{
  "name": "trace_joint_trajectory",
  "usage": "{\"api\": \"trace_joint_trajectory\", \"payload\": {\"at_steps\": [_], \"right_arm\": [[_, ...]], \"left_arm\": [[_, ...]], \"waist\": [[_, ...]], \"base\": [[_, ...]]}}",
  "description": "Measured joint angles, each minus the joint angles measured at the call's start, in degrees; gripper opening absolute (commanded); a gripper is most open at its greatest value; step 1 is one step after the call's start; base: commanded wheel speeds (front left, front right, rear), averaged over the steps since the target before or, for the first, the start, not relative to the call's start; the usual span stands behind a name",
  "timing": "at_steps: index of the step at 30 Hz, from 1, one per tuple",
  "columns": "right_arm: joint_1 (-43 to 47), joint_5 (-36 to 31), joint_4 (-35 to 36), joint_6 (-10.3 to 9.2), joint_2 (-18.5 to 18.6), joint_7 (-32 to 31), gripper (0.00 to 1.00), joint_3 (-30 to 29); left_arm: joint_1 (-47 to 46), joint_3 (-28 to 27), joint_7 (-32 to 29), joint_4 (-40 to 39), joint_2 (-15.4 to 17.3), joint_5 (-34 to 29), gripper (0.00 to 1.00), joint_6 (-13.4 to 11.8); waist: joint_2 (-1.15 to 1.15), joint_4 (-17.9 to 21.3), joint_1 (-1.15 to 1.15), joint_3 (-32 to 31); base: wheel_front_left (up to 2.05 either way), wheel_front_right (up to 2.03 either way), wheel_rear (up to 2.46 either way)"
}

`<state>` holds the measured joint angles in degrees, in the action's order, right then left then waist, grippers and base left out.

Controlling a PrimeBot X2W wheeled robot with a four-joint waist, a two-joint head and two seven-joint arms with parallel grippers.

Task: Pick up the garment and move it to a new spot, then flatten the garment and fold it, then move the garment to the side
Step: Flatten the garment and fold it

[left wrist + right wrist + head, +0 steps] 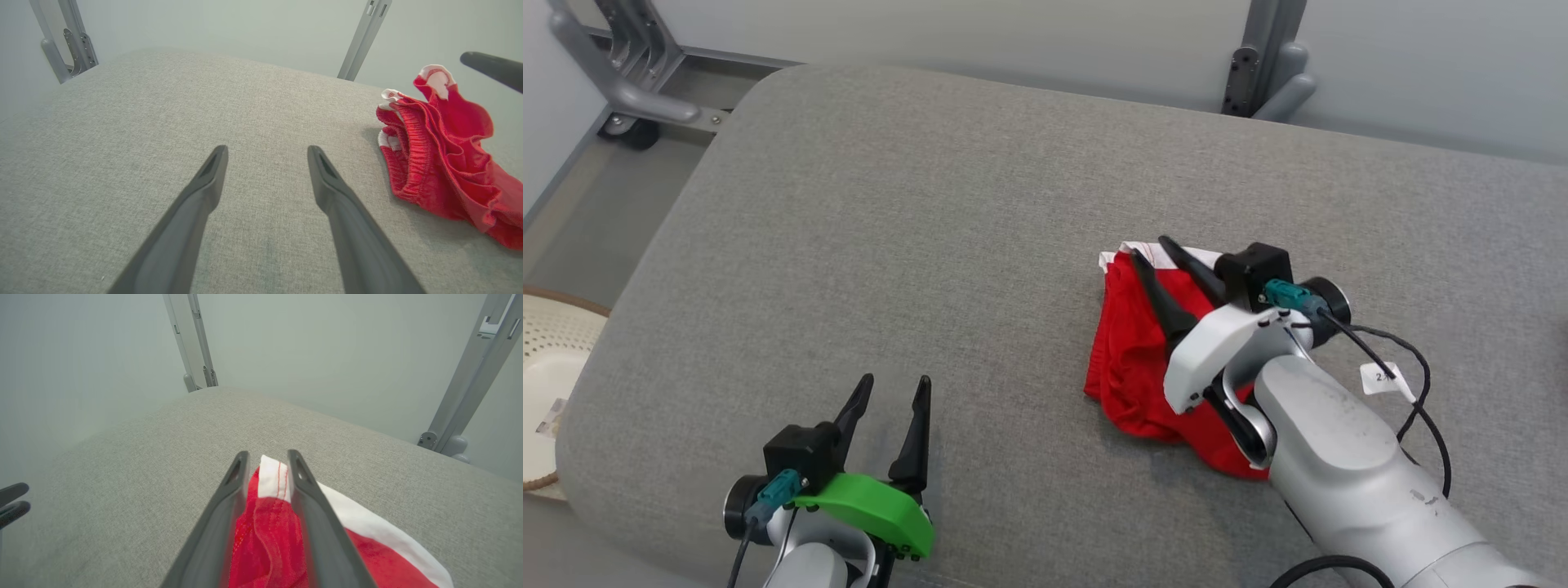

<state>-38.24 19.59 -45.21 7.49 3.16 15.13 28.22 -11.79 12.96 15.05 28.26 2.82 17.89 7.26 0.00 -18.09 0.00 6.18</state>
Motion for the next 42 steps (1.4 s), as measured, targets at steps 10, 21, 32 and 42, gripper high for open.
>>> {"api": "trace_joint_trajectory", "payload": {"at_steps": [10,21,32,42], "right_arm": [[4.39,-2.26,8.17,0.00,-0.35,0.00,1.00,-6.47],[17.08,-7.11,10.98,0.00,1.63,0.00,1.00,-14.88],[26.33,-11.12,17.38,0.00,1.03,0.00,1.00,-22.86],[31.79,-11.85,20.59,0.00,-0.18,0.00,1.00,-24.65]], "left_arm": [[1.18,-3.23,0.00,0.08,0.00,-0.55,1.00,-0.78],[4.05,-7.46,0.00,-0.26,0.00,-2.47,1.00,-0.78],[6.70,-11.02,-0.01,-1.35,0.00,-5.11,1.00,-0.89],[10.17,-14.51,0.00,-3.21,-0.02,-6.35,1.00,-0.97]], "waist": [[0.00,-0.42,0.00,-0.89],[0.00,6.23,0.00,-3.80],[0.00,14.40,0.00,-6.37],[0.00,18.84,0.00,-8.92]], "base": [[0.00,0.00,0.00],[0.00,0.00,0.00],[0.00,0.00,0.00],[0.00,0.00,0.00]]}}
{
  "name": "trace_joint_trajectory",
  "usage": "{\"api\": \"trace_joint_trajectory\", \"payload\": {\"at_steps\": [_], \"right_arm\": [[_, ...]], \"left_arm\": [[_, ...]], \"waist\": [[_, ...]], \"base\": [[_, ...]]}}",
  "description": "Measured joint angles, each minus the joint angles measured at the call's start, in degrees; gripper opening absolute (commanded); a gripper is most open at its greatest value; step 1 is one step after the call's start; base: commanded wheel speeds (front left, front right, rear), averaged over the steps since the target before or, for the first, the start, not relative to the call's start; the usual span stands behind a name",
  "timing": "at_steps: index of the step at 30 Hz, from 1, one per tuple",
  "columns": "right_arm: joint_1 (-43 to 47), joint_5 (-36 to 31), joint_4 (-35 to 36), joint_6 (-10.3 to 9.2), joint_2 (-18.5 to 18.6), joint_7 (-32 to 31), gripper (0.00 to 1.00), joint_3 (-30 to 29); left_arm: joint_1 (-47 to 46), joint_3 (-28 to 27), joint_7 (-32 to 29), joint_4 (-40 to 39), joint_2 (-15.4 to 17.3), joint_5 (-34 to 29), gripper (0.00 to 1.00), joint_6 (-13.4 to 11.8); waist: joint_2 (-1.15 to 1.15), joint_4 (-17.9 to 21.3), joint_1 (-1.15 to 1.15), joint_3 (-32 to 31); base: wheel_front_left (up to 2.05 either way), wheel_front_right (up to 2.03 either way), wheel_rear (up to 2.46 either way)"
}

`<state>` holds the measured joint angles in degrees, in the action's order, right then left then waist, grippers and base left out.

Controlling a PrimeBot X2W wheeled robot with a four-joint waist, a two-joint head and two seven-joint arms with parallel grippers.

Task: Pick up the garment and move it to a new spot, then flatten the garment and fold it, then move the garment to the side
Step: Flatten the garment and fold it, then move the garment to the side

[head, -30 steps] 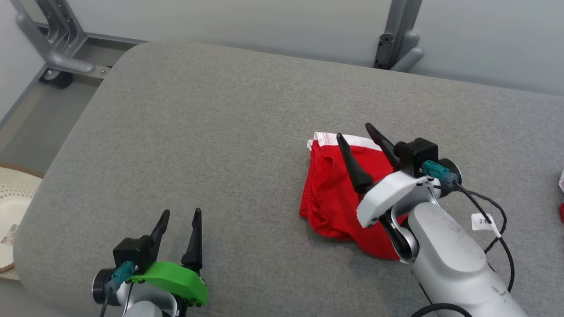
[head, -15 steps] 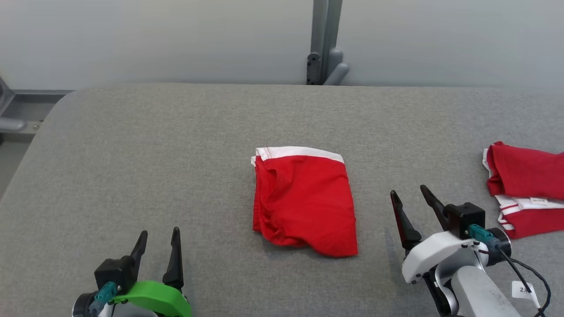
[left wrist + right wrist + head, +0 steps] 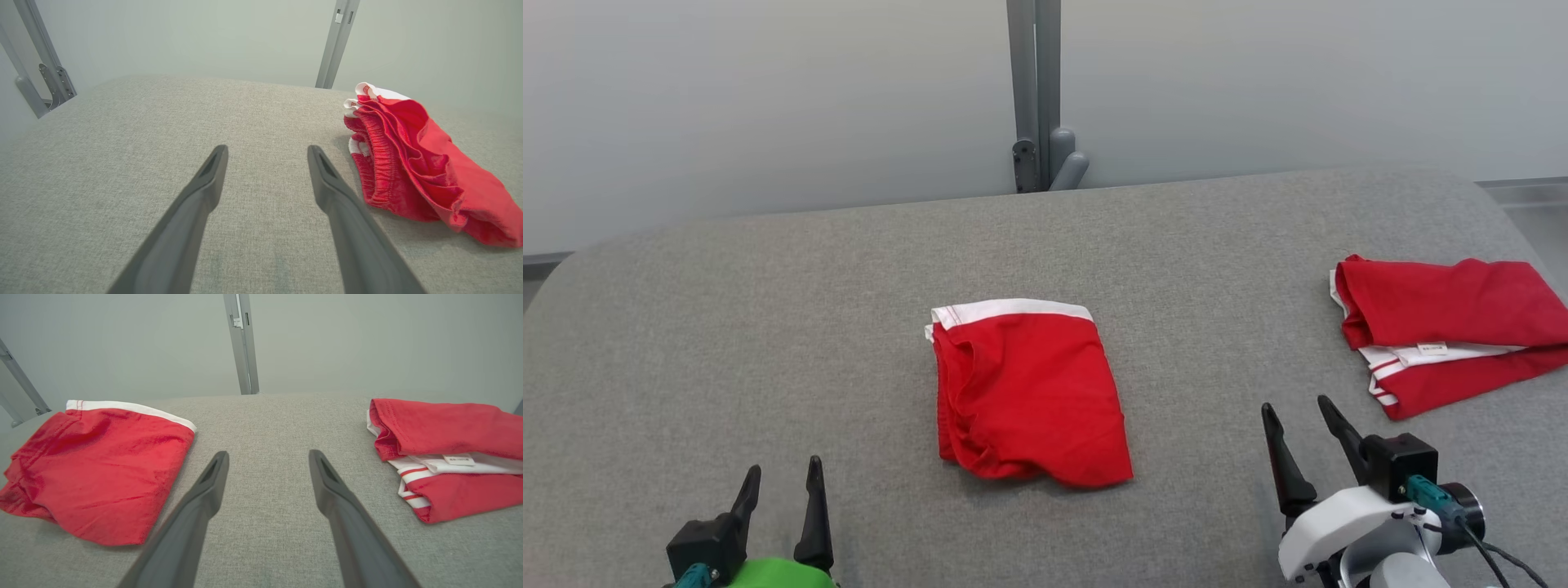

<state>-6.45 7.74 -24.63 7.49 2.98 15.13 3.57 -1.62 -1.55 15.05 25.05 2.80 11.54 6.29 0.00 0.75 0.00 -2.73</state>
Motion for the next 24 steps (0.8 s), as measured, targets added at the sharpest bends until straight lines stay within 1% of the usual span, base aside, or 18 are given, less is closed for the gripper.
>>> {"api": "trace_joint_trajectory", "payload": {"at_steps": [5,10,19,24], "right_arm": [[2.19,-0.10,0.37,0.00,-0.07,0.00,1.00,0.52],[3.65,1.22,0.60,0.01,-0.18,0.00,1.00,1.23],[4.00,1.92,0.78,0.00,-0.13,0.00,1.00,1.53],[3.39,2.60,0.04,0.00,-0.12,0.00,1.00,2.74]], "left_arm": [[2.57,-0.71,-0.01,-1.24,0.01,0.00,1.00,-0.09],[4.64,-0.35,0.00,-2.72,0.01,-0.16,1.00,-0.09],[5.35,0.41,0.00,-3.00,0.01,-0.15,1.00,-0.31],[5.06,1.15,0.00,-3.19,0.01,-0.10,1.00,-0.32]], "waist": [[0.00,1.35,0.00,-1.43],[0.00,2.05,0.00,-2.45],[0.00,0.99,0.00,-1.99],[0.00,-0.26,0.00,-1.23]], "base": [[0.00,0.00,0.00],[0.00,0.00,0.00],[0.00,0.00,0.00],[0.00,0.00,0.00]]}}
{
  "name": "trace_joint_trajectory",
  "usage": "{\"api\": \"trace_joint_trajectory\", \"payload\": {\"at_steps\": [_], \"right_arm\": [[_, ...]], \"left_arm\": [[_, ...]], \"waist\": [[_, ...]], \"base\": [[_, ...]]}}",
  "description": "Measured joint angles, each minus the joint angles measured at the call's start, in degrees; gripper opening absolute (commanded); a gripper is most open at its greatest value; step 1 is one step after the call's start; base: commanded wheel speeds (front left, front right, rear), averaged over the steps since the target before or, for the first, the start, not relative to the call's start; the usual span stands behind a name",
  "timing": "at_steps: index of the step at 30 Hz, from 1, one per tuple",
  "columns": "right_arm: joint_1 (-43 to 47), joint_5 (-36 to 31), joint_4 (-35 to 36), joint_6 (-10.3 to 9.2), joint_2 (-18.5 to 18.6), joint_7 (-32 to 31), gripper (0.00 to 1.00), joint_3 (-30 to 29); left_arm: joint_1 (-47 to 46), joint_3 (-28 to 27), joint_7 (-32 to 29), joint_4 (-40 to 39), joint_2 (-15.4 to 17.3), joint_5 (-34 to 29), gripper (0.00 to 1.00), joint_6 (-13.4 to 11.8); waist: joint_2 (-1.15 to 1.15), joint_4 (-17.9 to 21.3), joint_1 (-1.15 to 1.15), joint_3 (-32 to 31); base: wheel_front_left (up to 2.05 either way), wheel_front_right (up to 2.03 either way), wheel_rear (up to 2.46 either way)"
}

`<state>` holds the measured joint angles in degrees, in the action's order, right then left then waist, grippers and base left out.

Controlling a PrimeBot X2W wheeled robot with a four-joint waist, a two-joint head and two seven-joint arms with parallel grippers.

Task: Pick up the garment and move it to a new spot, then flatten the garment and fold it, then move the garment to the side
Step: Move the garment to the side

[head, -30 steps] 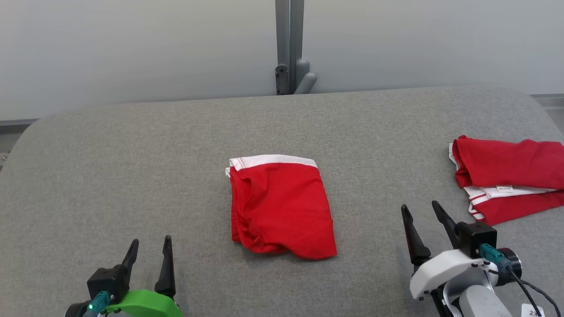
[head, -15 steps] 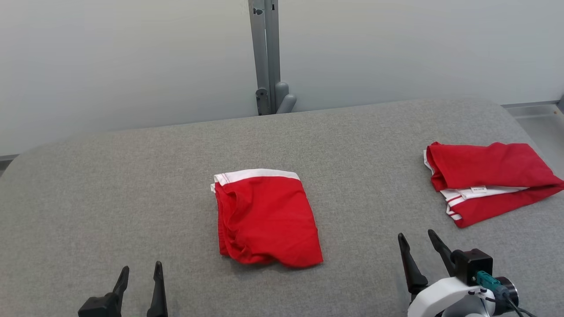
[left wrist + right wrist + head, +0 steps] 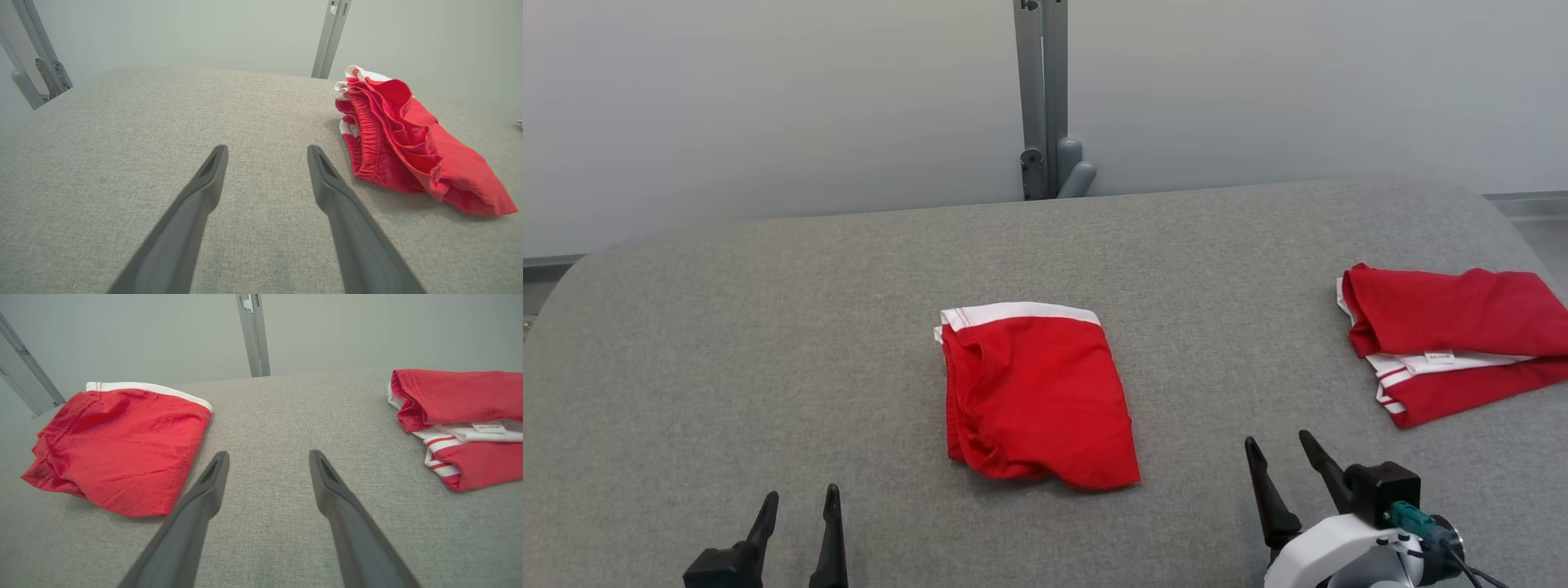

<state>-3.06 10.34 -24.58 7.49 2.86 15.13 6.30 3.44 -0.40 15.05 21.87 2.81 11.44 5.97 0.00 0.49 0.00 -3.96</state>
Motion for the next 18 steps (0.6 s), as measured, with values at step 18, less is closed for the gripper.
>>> {"api": "trace_joint_trajectory", "payload": {"at_steps": [18], "right_arm": [[-20.17,18.30,-22.49,0.00,-0.05,0.00,1.00,9.46]], "left_arm": [[-3.60,6.82,0.01,0.52,0.02,0.09,1.00,1.08]], "waist": [[0.00,-12.47,0.00,5.25]], "base": [[0.00,0.00,0.00]]}}
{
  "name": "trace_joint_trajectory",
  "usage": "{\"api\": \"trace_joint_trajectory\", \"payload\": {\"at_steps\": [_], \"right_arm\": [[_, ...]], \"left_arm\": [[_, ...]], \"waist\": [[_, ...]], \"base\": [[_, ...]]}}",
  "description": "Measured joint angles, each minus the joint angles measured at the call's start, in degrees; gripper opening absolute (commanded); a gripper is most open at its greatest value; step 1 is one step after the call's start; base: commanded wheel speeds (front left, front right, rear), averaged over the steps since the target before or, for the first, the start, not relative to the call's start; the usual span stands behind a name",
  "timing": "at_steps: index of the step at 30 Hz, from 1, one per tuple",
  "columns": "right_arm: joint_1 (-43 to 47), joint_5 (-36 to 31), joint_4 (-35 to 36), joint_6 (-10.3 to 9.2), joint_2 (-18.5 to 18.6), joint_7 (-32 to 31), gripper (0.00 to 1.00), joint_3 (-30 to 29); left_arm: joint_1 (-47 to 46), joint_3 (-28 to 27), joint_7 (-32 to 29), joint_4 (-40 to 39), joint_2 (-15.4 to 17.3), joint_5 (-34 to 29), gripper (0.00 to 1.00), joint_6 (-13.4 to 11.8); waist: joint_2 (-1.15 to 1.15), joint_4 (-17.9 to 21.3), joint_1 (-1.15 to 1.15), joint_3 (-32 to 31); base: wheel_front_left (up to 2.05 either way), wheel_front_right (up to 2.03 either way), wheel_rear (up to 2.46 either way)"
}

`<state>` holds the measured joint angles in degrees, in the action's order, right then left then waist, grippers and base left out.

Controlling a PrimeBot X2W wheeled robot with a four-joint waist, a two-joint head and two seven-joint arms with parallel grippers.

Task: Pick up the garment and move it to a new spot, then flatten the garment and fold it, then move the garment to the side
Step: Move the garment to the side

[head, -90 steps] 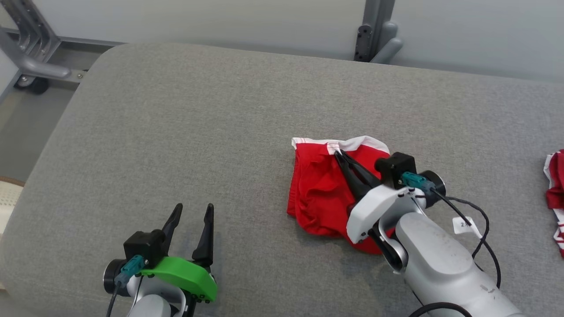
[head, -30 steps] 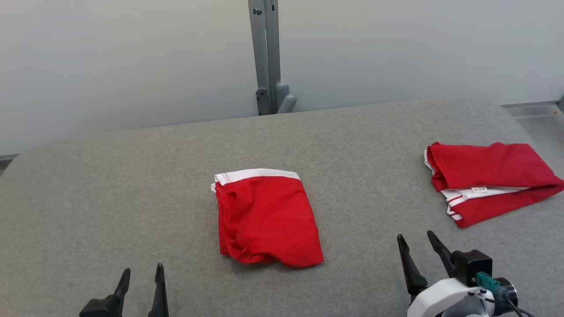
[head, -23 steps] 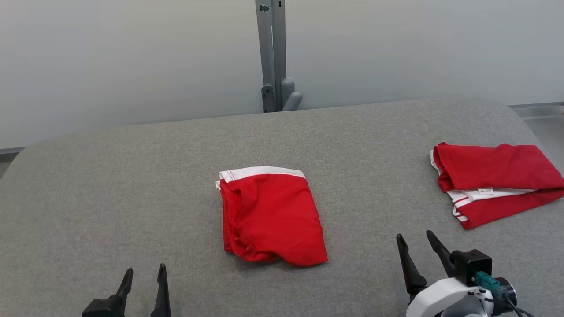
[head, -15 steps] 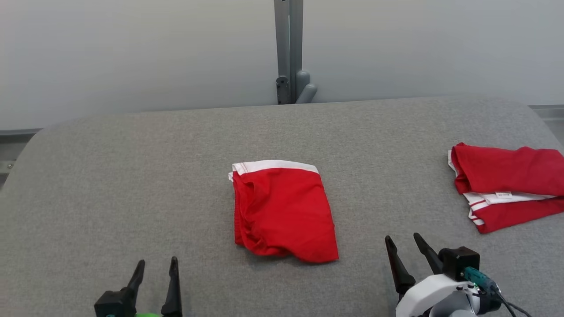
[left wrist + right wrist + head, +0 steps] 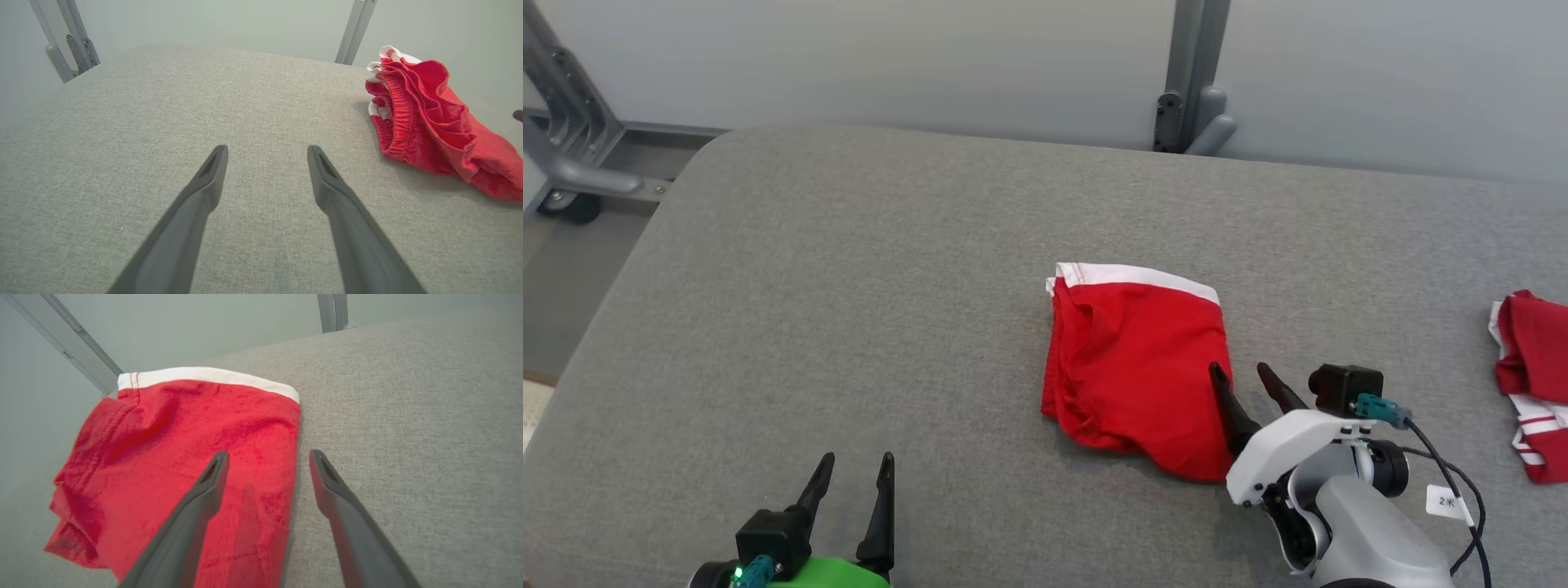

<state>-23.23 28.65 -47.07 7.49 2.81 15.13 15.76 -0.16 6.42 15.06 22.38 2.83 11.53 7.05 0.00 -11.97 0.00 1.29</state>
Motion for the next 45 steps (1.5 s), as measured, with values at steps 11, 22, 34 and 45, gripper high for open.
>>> {"api": "trace_joint_trajectory", "payload": {"at_steps": [11,22,34,45], "right_arm": [[-7.10,-1.55,-14.34,0.00,0.01,0.11,1.00,-1.99],[-8.23,-0.69,-13.00,0.00,-0.05,0.02,0.00,0.88],[-5.76,-8.73,-3.21,0.00,-0.03,0.00,0.00,-2.09],[-1.49,-10.22,-3.63,0.00,0.53,0.00,0.00,-1.25]], "left_arm": [[-1.73,0.99,0.07,-0.03,0.01,0.97,1.00,0.10],[-2.65,0.91,0.07,0.22,0.01,1.43,1.00,0.20],[-0.15,0.76,0.08,-0.73,0.01,2.46,1.00,0.18],[-0.27,2.86,0.08,-2.19,0.00,5.22,1.00,-1.36]], "waist": [[0.00,-6.14,0.00,4.57],[0.00,-6.01,0.00,3.96],[0.00,0.39,0.00,-0.35],[0.00,14.32,0.00,-2.34]], "base": [[0.00,0.00,0.00],[0.00,0.00,0.00],[0.00,0.00,0.00],[0.00,0.00,0.00]]}}
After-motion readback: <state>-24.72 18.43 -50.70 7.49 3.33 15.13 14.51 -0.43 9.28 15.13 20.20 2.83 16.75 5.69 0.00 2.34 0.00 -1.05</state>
